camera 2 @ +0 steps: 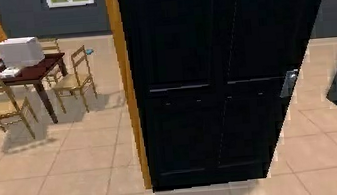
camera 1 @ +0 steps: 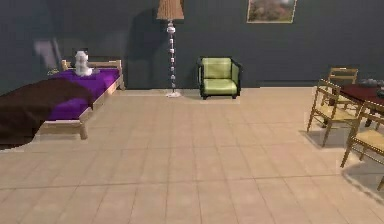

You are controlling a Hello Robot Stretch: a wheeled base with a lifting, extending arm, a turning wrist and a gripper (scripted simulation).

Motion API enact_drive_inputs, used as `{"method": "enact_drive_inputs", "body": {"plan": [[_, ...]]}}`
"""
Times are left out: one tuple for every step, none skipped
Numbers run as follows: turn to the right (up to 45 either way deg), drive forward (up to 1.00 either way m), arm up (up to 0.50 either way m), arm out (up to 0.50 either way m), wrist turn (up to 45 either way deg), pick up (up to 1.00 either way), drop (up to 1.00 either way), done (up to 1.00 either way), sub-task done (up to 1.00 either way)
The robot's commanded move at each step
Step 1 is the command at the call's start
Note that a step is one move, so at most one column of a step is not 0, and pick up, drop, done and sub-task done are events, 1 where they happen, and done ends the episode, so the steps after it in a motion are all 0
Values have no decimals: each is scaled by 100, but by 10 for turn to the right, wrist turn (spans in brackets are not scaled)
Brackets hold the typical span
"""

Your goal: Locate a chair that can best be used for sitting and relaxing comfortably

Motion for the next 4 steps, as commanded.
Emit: {"method": "enact_drive_inputs", "body": {"plan": [[390,0,0,0,0,0,0,0,0],[0,55,0,0,0,0,0,0,0],[210,0,0,0,0,0,0,0,0],[0,75,0,0,0,0,0,0,0]]}}
